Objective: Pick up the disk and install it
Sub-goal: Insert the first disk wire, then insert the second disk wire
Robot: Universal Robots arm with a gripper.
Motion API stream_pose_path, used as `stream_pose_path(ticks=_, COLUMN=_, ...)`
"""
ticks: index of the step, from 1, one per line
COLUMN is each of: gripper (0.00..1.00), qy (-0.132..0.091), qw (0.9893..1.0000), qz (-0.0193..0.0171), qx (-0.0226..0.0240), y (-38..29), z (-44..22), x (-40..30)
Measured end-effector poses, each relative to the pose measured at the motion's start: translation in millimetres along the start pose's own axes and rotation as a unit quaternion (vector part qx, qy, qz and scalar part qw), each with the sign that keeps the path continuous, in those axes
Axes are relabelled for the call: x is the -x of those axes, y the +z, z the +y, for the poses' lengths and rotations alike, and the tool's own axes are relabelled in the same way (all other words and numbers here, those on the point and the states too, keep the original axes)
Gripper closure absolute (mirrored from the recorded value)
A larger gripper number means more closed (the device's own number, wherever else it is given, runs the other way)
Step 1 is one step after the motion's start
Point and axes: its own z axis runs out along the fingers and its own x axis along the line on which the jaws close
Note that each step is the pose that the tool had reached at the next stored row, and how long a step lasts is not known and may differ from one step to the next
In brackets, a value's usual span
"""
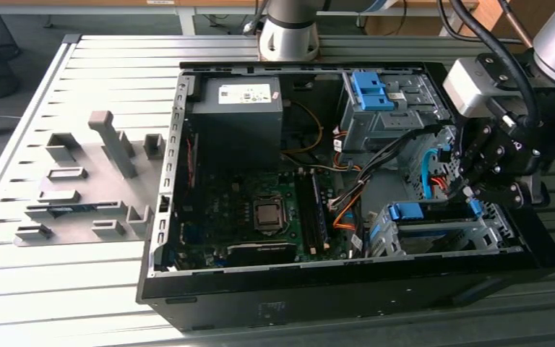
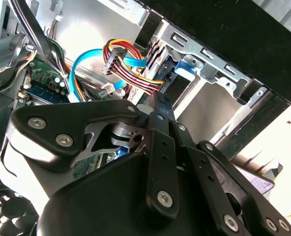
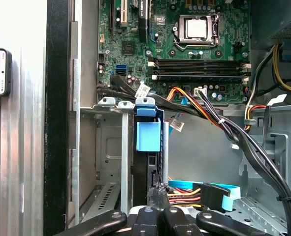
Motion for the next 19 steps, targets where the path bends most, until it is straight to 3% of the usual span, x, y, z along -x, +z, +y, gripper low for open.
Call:
stream_pose_path(ticks=14, gripper=0.89, qy=0.000, qw=1.0000, qz=0.0000, qx=0.0001, y=0.0, z=0.3, x=-0.1)
stream_pose_path(ticks=19, gripper=0.89, qy=0.000, qw=1.0000, qz=-0.0001, qx=0.0000, y=0.3, z=10.0, x=-1.0)
